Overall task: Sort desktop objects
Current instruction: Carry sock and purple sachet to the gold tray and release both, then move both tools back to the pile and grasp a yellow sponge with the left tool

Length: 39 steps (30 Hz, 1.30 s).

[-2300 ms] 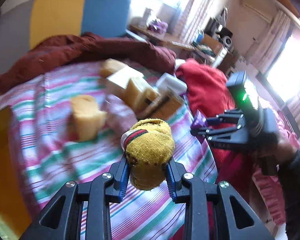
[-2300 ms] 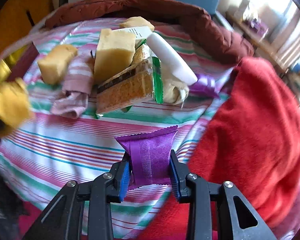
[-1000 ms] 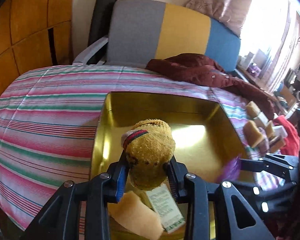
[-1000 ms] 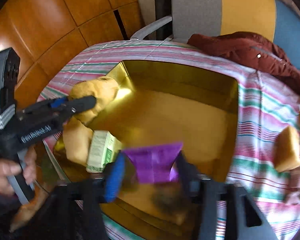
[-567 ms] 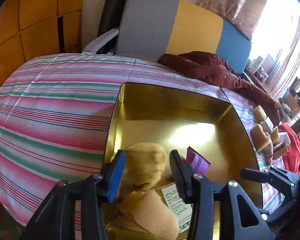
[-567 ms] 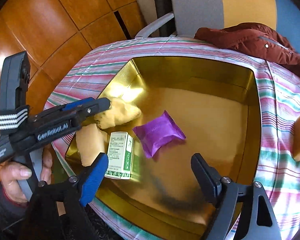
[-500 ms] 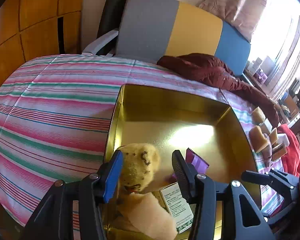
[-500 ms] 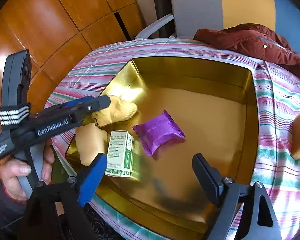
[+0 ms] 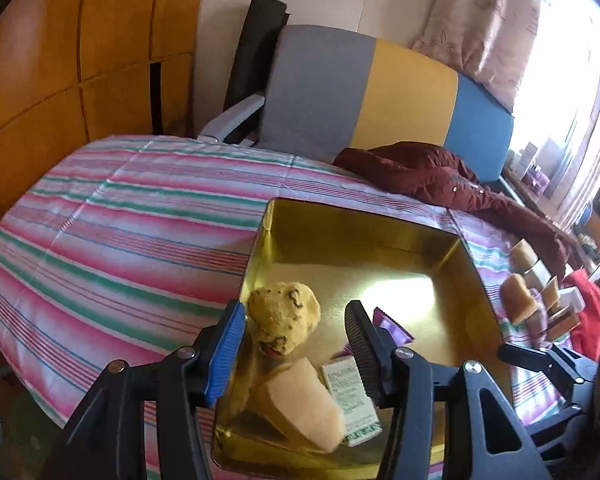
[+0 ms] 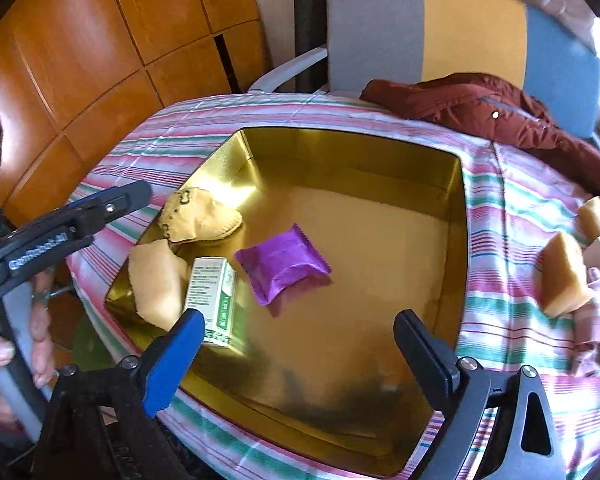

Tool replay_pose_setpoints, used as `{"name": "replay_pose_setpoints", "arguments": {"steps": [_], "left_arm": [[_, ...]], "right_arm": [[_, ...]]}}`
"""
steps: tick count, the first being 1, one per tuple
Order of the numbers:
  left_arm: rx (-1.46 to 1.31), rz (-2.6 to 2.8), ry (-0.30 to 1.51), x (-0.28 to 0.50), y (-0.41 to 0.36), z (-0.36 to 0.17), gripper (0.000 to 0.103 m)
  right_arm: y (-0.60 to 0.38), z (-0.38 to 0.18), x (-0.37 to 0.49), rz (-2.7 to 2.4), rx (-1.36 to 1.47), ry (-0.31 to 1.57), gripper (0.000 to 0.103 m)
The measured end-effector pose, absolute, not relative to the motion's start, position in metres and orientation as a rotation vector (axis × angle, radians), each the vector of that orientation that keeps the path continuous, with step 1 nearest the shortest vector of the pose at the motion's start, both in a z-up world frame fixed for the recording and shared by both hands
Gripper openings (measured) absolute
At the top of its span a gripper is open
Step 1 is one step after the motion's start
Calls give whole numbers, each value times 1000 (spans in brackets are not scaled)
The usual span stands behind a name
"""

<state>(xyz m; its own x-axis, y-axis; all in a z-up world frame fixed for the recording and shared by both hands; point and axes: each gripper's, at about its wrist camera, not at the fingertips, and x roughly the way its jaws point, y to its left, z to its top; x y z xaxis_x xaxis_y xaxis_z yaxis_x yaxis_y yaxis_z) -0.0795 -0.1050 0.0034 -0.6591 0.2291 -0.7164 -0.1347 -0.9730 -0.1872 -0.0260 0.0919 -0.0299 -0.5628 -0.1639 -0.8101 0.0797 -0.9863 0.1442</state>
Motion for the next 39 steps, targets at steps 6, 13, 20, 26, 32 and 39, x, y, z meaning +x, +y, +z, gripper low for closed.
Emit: {"name": "replay_pose_setpoints", "arguments": {"steps": [6, 13, 20, 26, 32, 39], "left_arm": [[-1164, 2681, -181, -68, -101, 9, 52], [-1122, 2656, -147, -60, -83, 18, 52], [-1135, 2554, -145, -59, -55, 19, 52], [-1122, 2479, -113, -58, -20, 25, 53], [-1119, 2392, -68, -58, 16, 27, 53], [-1135, 2298, 2, -56, 60, 28, 51]], "right_arm": [[89, -20, -20, -2744, 1343, -36, 100], [98, -10, -14, -2849, 1292, 21, 103], [134, -7, -6, -2947, 1311, -36, 103], [184, -7, 6, -3032, 1360, -127, 103], [249, -11, 31, -3116, 1454, -269, 103], [337, -8, 67, -3209, 1528, -503, 103]]}}
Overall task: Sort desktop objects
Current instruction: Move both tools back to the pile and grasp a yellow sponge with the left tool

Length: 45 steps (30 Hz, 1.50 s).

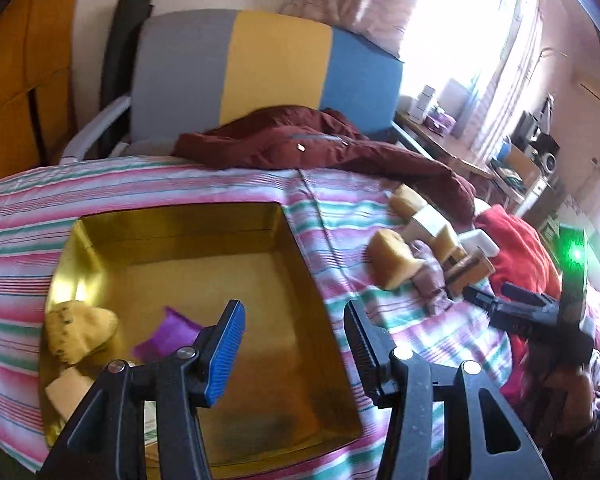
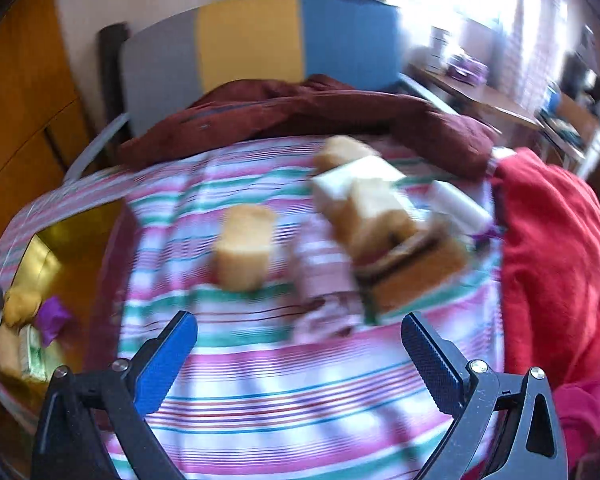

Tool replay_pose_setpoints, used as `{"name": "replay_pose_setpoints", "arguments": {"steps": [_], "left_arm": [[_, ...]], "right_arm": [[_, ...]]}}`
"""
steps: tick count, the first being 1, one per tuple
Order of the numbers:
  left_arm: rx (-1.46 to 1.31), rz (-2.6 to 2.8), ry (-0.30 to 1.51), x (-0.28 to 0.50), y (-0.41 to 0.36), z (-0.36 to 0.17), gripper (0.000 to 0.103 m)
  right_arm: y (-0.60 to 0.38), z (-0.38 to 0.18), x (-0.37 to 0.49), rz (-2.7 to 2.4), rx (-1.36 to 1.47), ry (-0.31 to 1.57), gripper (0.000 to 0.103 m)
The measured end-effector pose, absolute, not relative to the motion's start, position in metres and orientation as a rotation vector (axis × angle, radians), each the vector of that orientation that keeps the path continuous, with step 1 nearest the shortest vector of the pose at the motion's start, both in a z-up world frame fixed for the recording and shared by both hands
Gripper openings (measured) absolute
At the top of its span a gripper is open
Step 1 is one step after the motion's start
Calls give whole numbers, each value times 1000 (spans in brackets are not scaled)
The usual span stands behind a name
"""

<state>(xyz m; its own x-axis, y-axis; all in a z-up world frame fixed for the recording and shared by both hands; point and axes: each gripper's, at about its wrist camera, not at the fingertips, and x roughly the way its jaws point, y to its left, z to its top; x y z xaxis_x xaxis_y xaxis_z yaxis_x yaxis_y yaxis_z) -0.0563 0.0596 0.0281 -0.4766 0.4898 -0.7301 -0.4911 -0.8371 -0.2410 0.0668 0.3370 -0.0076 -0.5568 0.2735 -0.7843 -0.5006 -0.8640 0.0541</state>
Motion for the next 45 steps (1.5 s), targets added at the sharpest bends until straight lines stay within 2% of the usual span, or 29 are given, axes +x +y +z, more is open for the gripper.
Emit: {"name": "replay_pose_setpoints", "arguments": {"steps": [10, 19, 22, 26, 29, 31, 32, 34, 39, 45], "left_arm": [[-1090, 2213, 138, -52, 126, 32, 51], [-1182, 2158, 128, -74, 177, 16, 51], [-1199, 2159, 141, -80, 189, 10, 51], [-1240, 2144, 132, -93, 204, -2, 51], [-1278, 2122, 105, -104, 214, -11, 51], [-1292, 2117, 104, -110, 222, -16, 51], [-1301, 2111, 101, -113, 226, -18, 51], [-1318, 2098, 88, -120, 233, -22, 51], [-1348, 2085, 93, -133, 258, -31, 53], [-1391, 2077, 149, -146, 288, -46, 53]], "right_arm": [[432, -6, 97, 2230, -1034, 660, 103], [486, -52, 92, 2045, -948, 1079, 103], [492, -65, 85, 2024, -931, 1151, 103], [494, -70, 75, 2036, -942, 1142, 101], [495, -72, 71, 2037, -960, 1124, 87], [493, -76, 67, 2046, -1001, 1134, 66], [492, -77, 65, 2051, -1018, 1126, 62], [488, -74, 61, 2084, -1025, 1095, 47], [482, -69, 59, 2120, -1035, 1026, 42], [480, -65, 58, 2150, -1038, 977, 41]]}}
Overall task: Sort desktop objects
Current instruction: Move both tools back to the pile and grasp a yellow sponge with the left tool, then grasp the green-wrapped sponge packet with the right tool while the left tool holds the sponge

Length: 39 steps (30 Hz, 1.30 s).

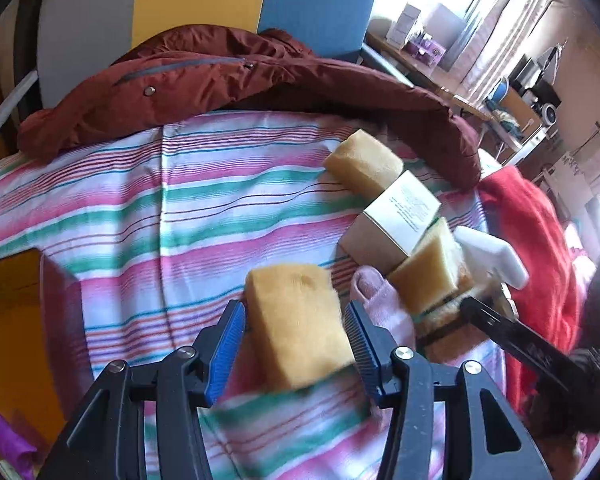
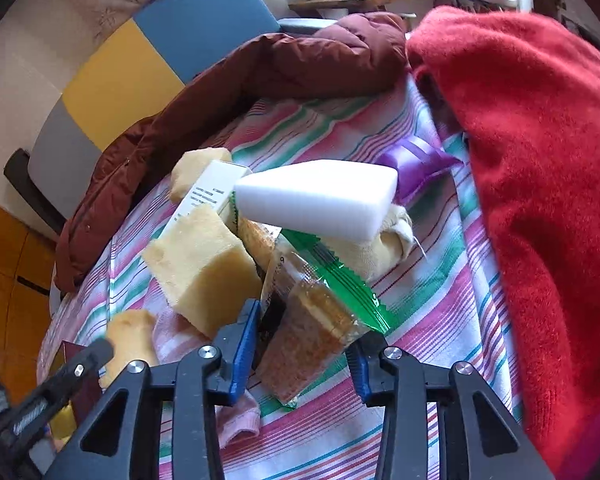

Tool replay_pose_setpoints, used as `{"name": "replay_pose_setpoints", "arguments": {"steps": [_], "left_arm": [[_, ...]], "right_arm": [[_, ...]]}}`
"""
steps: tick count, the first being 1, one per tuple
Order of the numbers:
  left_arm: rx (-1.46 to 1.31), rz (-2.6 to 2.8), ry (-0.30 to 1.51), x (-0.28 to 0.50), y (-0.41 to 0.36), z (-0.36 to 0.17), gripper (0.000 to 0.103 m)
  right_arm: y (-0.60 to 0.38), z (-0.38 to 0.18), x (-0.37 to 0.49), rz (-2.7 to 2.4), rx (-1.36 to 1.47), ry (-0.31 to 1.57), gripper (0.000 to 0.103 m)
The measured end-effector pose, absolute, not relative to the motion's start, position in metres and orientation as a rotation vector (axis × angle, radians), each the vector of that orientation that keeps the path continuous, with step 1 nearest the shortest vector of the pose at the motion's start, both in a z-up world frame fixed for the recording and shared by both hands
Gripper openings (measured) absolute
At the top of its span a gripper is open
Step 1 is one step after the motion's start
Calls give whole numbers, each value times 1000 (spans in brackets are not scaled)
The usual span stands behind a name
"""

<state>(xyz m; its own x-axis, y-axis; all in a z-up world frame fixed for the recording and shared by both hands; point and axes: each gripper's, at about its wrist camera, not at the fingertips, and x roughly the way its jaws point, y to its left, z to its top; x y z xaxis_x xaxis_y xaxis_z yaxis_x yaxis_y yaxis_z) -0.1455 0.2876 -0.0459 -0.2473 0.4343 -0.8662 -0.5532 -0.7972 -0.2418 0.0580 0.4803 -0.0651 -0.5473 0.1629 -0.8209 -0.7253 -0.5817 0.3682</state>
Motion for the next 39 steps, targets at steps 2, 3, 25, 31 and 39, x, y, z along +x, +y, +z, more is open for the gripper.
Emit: {"name": "replay_pose_setpoints", "arguments": {"steps": [2, 3, 25, 31, 39], "left_arm": [[-1406, 2072, 166, -149, 295, -51, 53], [-1409, 2075, 177, -150, 298, -53, 53], [-1247, 2109, 219, -110, 265, -39, 41], [-1162, 2140, 150, -87, 233, -10, 41], [-1132, 2188, 57, -75, 184, 10, 41]], "right_arm": [[481, -65, 56, 2155, -1042, 959, 41], [481, -65, 55, 2158, -1041, 955, 41], [484, -55, 63, 2184, -982, 912, 36], [482, -49, 70, 2218, -928, 943, 28], [474, -40, 71, 2292, -875, 945, 19]]}}
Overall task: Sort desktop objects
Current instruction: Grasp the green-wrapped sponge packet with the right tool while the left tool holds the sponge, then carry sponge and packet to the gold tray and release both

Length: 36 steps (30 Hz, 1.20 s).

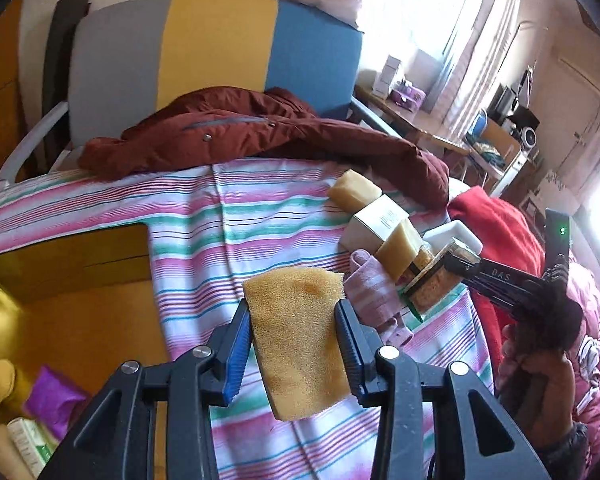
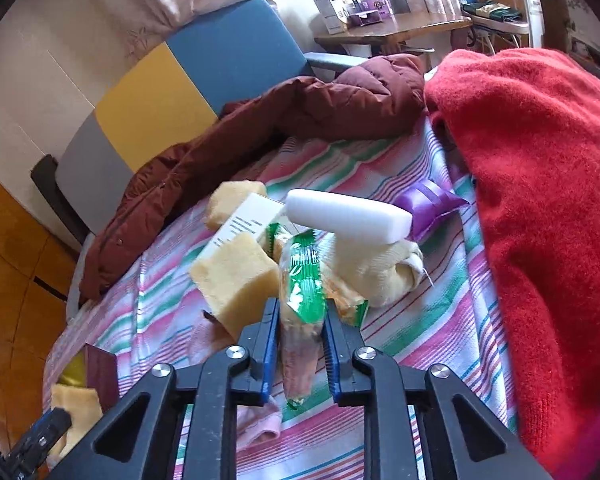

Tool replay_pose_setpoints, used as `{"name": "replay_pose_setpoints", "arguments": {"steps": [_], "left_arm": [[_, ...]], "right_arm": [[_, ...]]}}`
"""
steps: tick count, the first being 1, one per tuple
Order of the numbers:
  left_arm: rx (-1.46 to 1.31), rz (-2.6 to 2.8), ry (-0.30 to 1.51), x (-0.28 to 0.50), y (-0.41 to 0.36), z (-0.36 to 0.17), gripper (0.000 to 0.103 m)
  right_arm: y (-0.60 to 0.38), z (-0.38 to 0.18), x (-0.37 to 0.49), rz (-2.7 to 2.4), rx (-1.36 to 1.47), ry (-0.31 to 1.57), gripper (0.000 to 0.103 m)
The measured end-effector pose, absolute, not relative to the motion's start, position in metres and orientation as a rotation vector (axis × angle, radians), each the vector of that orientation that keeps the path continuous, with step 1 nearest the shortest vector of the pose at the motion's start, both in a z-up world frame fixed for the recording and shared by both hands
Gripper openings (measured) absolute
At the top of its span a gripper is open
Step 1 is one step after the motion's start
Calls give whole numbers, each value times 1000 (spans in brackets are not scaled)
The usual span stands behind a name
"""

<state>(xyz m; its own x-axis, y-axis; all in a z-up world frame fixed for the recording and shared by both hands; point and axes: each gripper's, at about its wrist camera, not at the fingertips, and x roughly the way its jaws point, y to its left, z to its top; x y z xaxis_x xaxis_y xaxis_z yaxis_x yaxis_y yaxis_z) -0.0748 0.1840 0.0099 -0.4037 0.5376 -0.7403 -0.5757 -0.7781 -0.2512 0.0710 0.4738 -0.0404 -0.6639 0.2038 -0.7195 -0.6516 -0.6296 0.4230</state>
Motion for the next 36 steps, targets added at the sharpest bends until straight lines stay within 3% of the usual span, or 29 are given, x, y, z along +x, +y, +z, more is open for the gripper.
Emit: {"name": "replay_pose_setpoints", "arguments": {"steps": [16, 24, 36], "left_arm": [[-1084, 2371, -78, -79, 64, 36, 41], [-1126, 2496, -164, -99, -16, 31, 41], [-1196, 2566, -205, -140, -71, 16, 42]], "right_arm": [[431, -7, 73, 2546, -767, 859, 19], [362, 36, 66, 2757, -772, 790, 19], [217, 27, -30, 3026, -1164, 790, 19]]}}
